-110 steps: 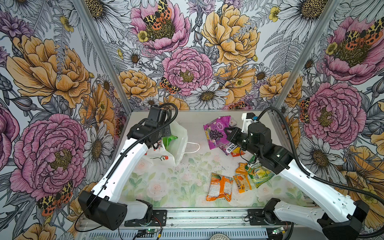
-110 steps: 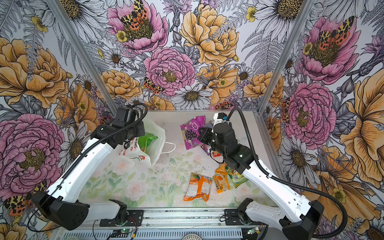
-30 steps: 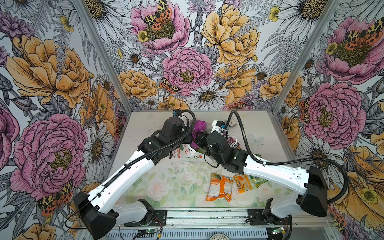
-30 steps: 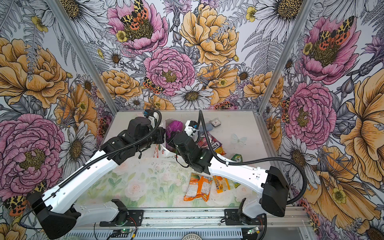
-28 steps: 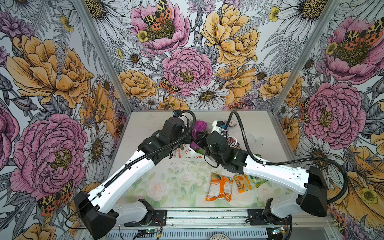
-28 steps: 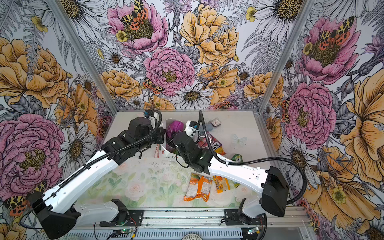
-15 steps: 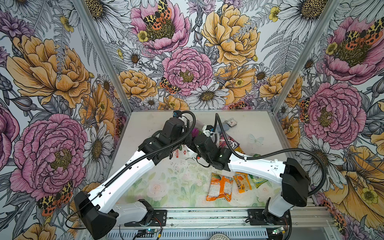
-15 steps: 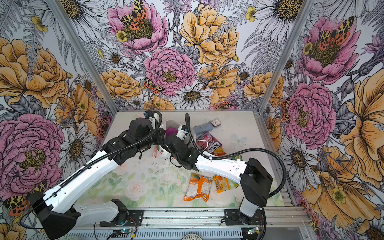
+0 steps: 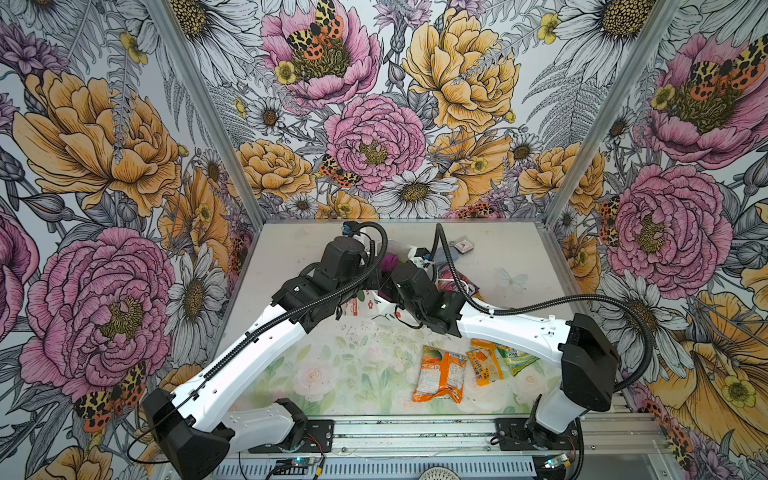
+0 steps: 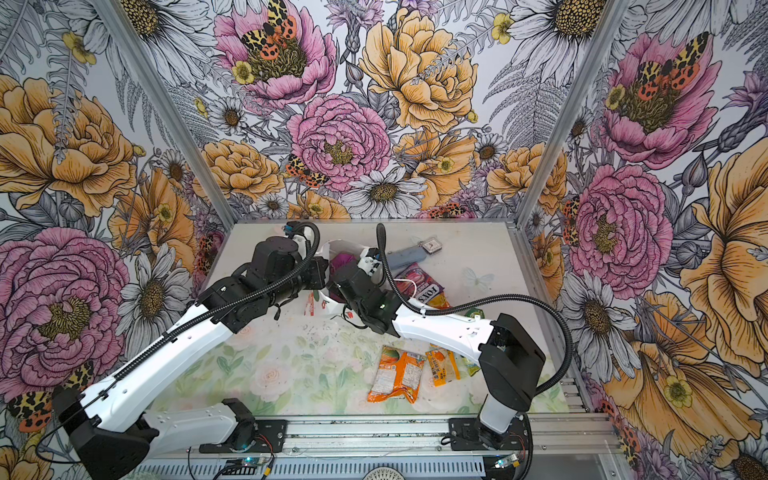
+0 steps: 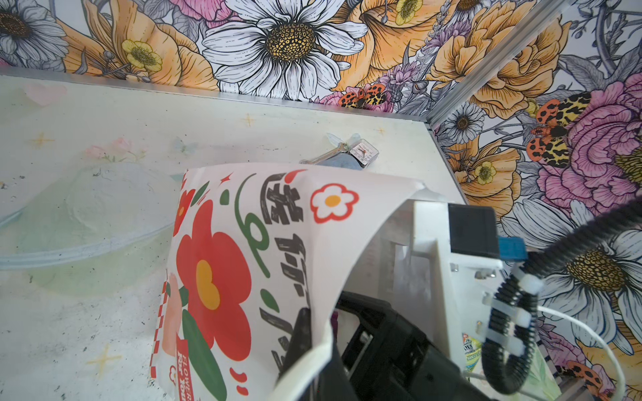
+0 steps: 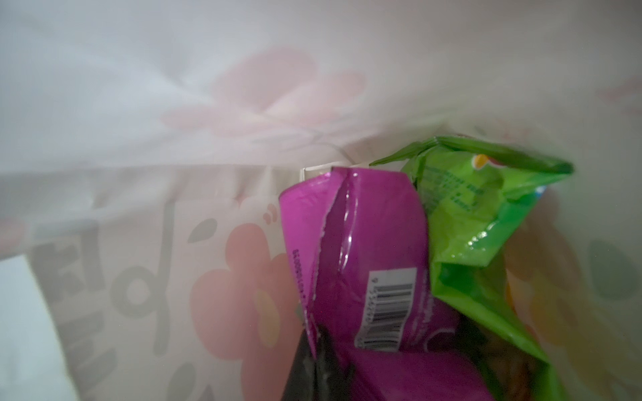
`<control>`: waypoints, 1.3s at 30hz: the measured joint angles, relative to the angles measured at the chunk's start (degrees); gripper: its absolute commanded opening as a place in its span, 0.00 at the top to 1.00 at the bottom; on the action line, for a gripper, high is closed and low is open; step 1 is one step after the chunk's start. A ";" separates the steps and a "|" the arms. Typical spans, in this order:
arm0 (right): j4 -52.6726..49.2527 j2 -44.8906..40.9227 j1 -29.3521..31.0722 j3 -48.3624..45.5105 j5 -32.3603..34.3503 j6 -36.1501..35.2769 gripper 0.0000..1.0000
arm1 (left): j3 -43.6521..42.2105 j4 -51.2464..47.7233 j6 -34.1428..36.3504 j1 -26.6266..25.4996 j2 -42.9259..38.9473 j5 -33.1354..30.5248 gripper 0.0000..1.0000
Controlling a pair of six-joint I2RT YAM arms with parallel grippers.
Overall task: Place the snacks into the paper bag
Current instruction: 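Lower the purple candy bag into the paper bag beside the chip bag, then open the right gripper, release the purple bag, and withdraw from the paper bag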
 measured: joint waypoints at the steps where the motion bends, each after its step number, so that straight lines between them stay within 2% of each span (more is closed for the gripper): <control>1: 0.00 0.02 0.00 0.02 -0.31 -0.02 1.00 | 0.00 0.00 0.00 0.09 0.00 0.00 1.00; 13: 0.09 6.80 -0.15 6.19 -5.57 1.70 1.00 | -0.33 -1.36 1.07 1.70 -0.22 -1.33 1.00; 22: 0.11 6.73 -0.37 6.21 -6.69 1.95 0.77 | -0.63 -1.55 1.07 2.99 -1.42 -0.13 1.00; 27: -0.57 5.64 -0.70 6.16 -7.23 -0.07 0.55 | -0.63 -1.57 1.05 3.63 -1.49 0.92 1.00; 30: -1.01 4.04 -1.01 6.16 -7.17 -1.81 0.46 | -0.63 -1.70 1.05 3.63 -1.49 1.25 1.00; 39: -1.70 -2.36 -1.38 6.19 -7.52 -6.93 0.37 | -0.61 -2.45 1.01 7.32 -1.46 2.60 1.00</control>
